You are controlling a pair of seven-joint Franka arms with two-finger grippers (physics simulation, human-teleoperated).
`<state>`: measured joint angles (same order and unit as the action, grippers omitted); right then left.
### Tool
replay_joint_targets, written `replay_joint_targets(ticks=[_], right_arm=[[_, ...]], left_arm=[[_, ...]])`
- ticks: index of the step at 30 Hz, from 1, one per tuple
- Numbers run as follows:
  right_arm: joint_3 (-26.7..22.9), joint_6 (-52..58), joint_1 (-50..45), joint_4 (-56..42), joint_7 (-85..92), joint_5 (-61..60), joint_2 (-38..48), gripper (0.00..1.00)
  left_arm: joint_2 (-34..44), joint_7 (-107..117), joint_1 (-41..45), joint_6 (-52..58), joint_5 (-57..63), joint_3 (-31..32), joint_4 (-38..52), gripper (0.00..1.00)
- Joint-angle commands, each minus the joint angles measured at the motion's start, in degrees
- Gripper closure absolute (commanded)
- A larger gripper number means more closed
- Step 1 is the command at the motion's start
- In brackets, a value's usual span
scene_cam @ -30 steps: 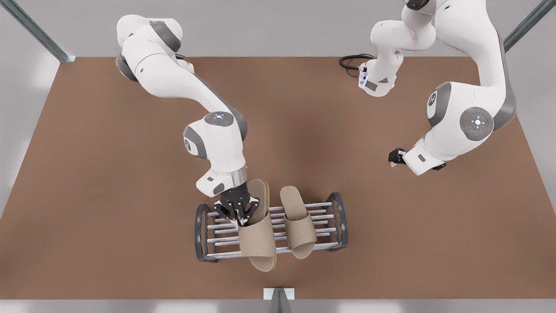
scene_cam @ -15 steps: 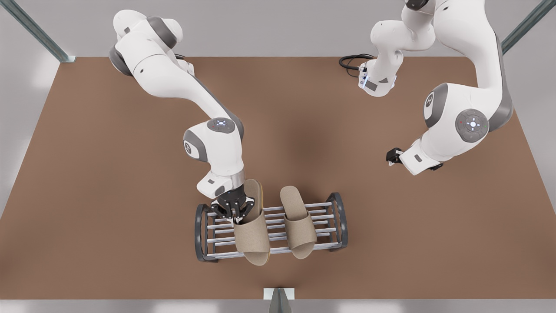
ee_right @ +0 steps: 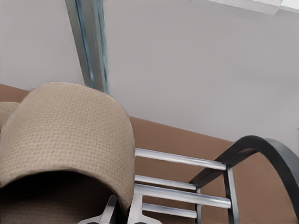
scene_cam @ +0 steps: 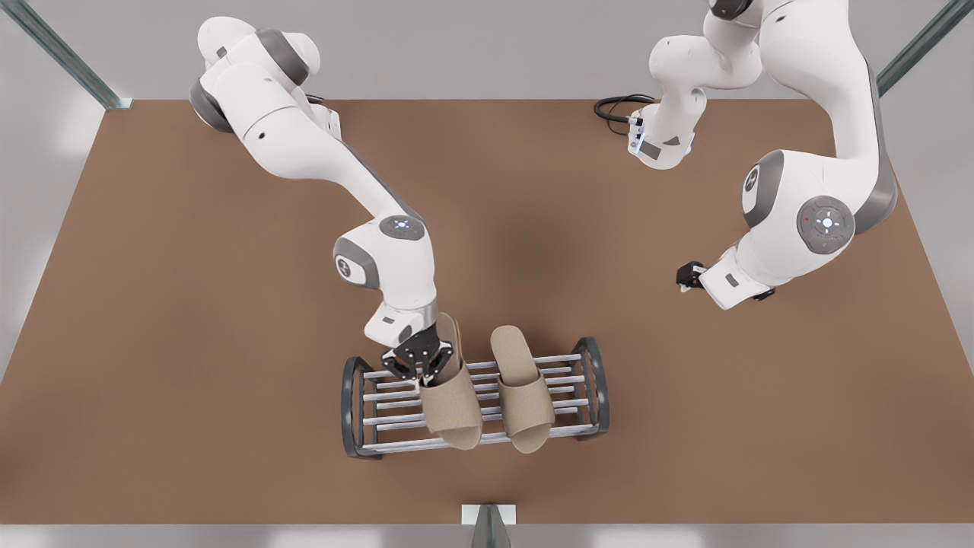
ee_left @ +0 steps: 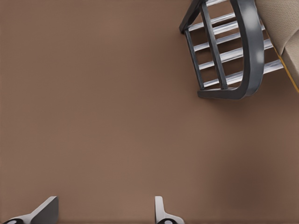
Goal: Place the right shoe on the shoe rack with the right arm, and place the left shoe on the shoe rack with the left arm
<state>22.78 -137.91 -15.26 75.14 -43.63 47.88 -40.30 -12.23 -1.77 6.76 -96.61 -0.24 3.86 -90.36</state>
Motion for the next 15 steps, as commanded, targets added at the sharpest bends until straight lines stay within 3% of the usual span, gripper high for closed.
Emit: replay_joint_targets(ticks=[1,15], right_arm=[[-0.02,-2.28,0.14,0.71,-2.86,2.04,0.13,0.79],[-3.10,-1.84,-1.00,1.86,-9.81,8.72,0.31,0.77]], left_arm=[[0.01,-0.08,0.01,-0.15,-0.03,0.01,0.01,0.00],[0.19,-0.08,0.01,0.02,-0.03,0.01,0.01,0.00]])
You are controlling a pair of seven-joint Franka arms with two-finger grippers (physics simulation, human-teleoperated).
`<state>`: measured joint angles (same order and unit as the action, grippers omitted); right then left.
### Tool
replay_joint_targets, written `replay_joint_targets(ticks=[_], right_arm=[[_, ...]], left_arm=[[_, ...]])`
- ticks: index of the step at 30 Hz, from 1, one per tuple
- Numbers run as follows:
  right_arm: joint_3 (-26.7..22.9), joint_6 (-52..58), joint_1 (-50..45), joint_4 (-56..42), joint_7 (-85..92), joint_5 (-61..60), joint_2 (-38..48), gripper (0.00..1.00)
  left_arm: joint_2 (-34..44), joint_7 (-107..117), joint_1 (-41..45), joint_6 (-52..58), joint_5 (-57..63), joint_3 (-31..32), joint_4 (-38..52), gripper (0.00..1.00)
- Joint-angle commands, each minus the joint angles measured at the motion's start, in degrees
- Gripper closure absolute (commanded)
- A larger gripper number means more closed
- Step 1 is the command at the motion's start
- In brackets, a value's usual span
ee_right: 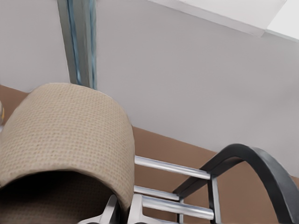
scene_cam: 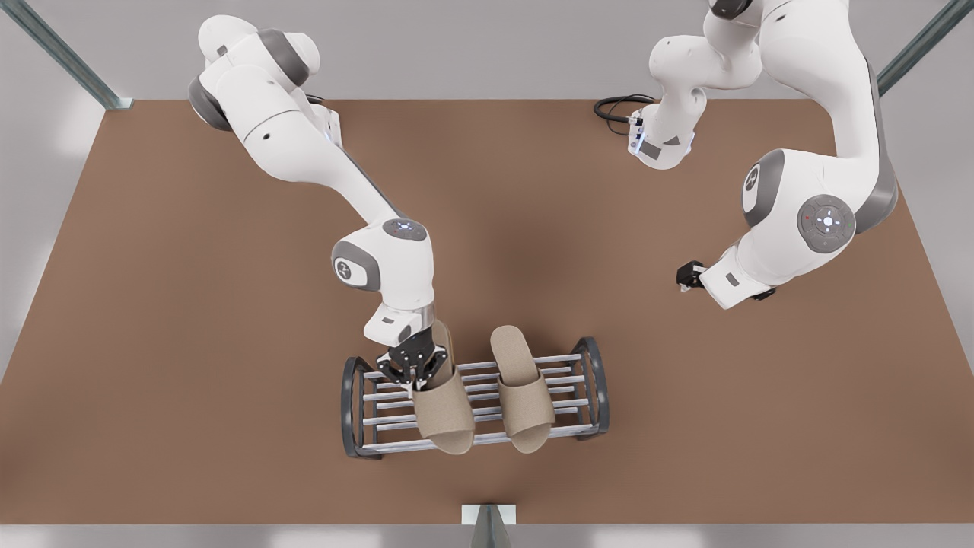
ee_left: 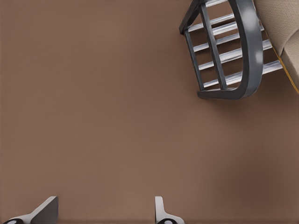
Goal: Place the right shoe on the shoe rack with the right arm, and place the left shoe on the shoe rack with the left arm
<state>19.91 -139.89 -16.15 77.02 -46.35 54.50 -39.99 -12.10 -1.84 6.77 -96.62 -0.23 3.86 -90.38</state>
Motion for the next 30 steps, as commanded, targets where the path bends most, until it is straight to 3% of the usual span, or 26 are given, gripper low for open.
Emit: replay_joint_targets(ticks=[1,7,8,9,10,17,20,22,23,25,26,27,30], right_arm=[[-0.31,0.14,-0.11,-0.12,-7.52,2.36,0.00,0.77],[-4.79,-0.30,-3.01,-0.91,-11.04,4.47,-0.53,0.76],[-4.88,-0.30,-3.10,-0.91,-11.30,4.47,-0.53,0.57],[-4.97,-0.30,-3.44,-0.82,-12.61,4.47,-0.53,0.08],[-5.06,-0.30,-3.80,-0.82,-13.24,4.74,-0.53,0.00],[-4.36,-0.47,-3.45,-0.56,-13.15,4.30,0.35,0.00],[-3.39,0.14,-0.81,-0.03,-9.72,0.35,4.65,0.00],[8.38,9.10,9.64,-0.03,-0.59,-8.35,8.78,0.00],[17.60,15.95,18.51,-0.12,4.07,-11.61,10.54,0.00],[42.91,34.84,43.91,0.06,4.87,-16.62,11.42,0.00],[51.01,43.11,53.14,0.06,3.82,-17.85,11.60,0.00],[54.27,52.95,58.07,-0.03,3.55,-17.68,11.95,0.00],[55.59,55.78,67.03,-0.03,8.73,-17.59,12.13,0.00]], left_arm=[[0.06,-0.01,0.00,0.03,-0.03,0.01,0.03,0.00],[0.15,-0.01,0.09,0.12,-0.03,0.01,0.03,0.00],[0.15,-0.01,0.00,0.12,0.06,0.01,0.03,0.00],[0.15,0.08,0.00,0.03,-0.03,0.01,0.03,0.00],[0.06,-0.01,0.00,0.03,-0.03,0.01,0.03,0.00],[0.15,0.08,0.09,0.12,0.06,0.01,0.12,0.00],[1.90,0.34,0.00,0.73,-0.03,0.01,0.55,0.00],[3.05,0.69,-0.70,2.31,0.06,-0.08,0.91,0.00],[3.22,0.87,-0.70,2.75,-0.03,-0.16,0.91,0.00],[1.82,1.48,-1.58,0.65,-0.38,-0.34,4.33,0.00],[1.29,1.75,-1.41,-1.38,-0.73,-0.25,4.77,0.00],[0.94,1.66,-1.23,-1.38,-0.30,-0.08,5.83,0.00],[0.94,1.66,-1.41,-1.38,-0.65,-0.08,6.00,0.00]])
